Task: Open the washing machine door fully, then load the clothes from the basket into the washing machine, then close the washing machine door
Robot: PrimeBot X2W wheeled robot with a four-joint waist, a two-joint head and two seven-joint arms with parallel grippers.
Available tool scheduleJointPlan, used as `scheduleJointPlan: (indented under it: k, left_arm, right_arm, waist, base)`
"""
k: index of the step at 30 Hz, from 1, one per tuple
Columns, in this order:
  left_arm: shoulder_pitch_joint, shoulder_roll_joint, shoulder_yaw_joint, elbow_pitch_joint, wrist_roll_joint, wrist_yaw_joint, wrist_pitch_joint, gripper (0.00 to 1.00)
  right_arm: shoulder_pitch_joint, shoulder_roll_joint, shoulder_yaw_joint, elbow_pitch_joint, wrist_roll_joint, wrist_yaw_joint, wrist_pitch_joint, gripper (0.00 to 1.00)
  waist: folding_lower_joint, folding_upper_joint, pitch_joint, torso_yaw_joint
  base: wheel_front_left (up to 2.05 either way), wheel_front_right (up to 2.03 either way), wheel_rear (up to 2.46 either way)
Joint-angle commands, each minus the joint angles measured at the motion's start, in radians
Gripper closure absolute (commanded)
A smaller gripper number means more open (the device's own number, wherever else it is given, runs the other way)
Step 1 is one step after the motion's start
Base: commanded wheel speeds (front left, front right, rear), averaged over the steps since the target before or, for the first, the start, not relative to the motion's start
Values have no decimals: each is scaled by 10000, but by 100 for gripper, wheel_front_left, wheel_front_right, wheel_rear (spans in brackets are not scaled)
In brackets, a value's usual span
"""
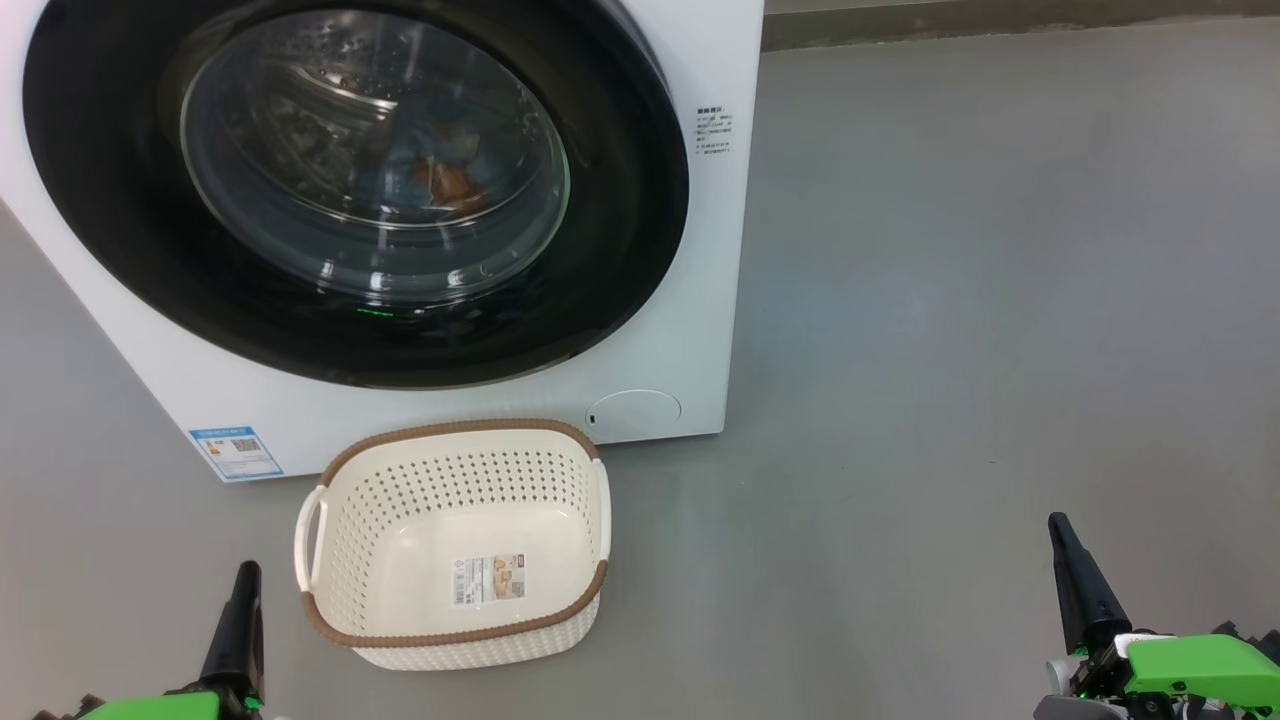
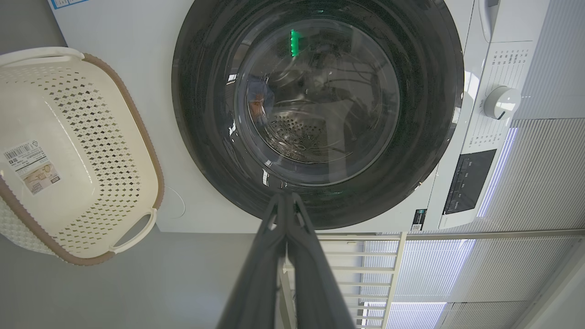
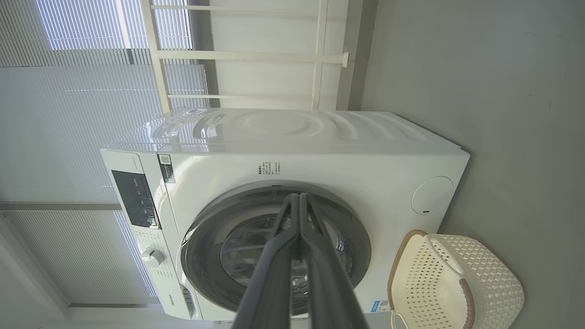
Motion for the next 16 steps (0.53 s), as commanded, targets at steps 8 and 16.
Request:
scheduleJointPlan:
  k: [8, 16]
  left_arm:
    - [-381, 177, 335, -274, -36, -33, 28, 100]
    - [-381, 177, 335, -274, -36, -33, 28, 100]
  right_arm:
    - [-396, -37, 242, -255, 42, -11, 76, 100]
    - [-396, -37, 243, -255, 42, -11, 76, 100]
  waist:
    - [0, 0, 0, 0]
    - [0, 0, 0, 0]
  base:
    - [0, 0, 0]
    - [0, 0, 0]
